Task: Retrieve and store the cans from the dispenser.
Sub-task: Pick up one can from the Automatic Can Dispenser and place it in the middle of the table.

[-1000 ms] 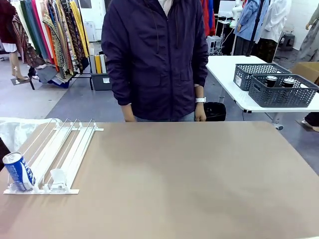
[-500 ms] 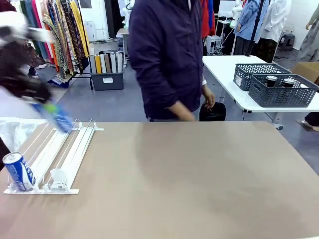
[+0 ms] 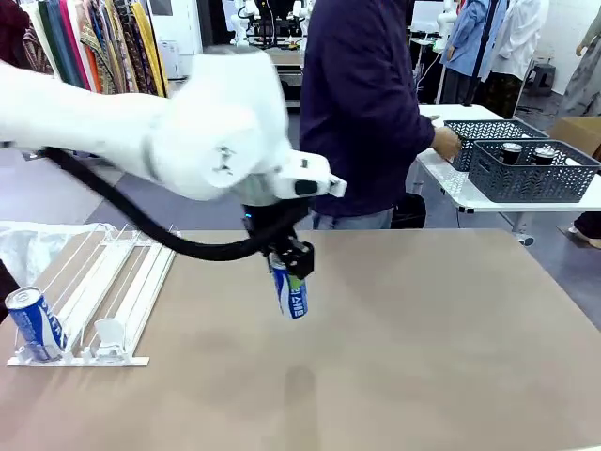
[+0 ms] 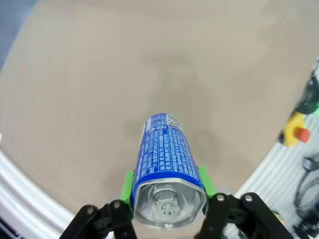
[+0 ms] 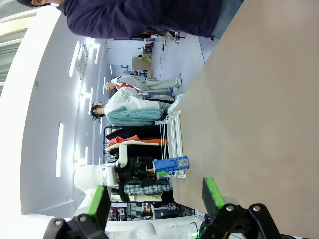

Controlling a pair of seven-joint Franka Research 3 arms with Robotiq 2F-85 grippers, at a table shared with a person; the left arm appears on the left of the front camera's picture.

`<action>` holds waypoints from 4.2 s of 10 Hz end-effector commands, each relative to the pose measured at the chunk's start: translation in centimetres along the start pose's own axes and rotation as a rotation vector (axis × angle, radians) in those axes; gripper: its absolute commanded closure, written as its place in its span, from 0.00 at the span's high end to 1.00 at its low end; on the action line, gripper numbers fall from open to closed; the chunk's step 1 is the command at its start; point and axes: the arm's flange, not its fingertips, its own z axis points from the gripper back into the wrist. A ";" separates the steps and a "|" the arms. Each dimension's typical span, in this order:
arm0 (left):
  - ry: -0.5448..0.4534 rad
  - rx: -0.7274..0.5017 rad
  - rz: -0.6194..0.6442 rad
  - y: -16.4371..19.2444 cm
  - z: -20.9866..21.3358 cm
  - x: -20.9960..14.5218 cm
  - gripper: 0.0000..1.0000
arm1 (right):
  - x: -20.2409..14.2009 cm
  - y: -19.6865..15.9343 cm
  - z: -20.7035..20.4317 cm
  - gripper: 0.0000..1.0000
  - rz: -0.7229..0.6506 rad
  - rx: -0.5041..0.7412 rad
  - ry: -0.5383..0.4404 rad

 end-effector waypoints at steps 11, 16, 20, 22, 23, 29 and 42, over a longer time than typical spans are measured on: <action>0.117 -0.043 0.065 1.6 -6.0 3.5 0.59 | 0.0 0.3 0.0 1.00 -0.003 0.008 0.001; 0.078 -0.056 0.073 2.2 -4.1 3.0 1.00 | 0.0 0.3 0.0 1.00 -0.003 0.008 0.001; 0.058 -0.251 0.042 7.1 9.3 -3.3 1.00 | 0.0 0.3 0.0 1.00 -0.003 0.008 0.001; 0.006 -0.382 0.167 13.1 15.7 -11.9 1.00 | 0.0 0.3 0.0 1.00 -0.003 0.008 0.001; -0.086 -0.532 0.358 16.0 18.3 -17.1 1.00 | 0.0 0.3 0.0 1.00 -0.003 0.008 0.001; -0.519 -0.989 1.036 21.0 13.2 -45.7 1.00 | 0.0 0.3 0.0 1.00 -0.003 0.008 0.001; -0.339 -0.928 0.983 21.9 14.6 -45.3 1.00 | 0.0 0.3 0.0 1.00 -0.003 0.008 0.001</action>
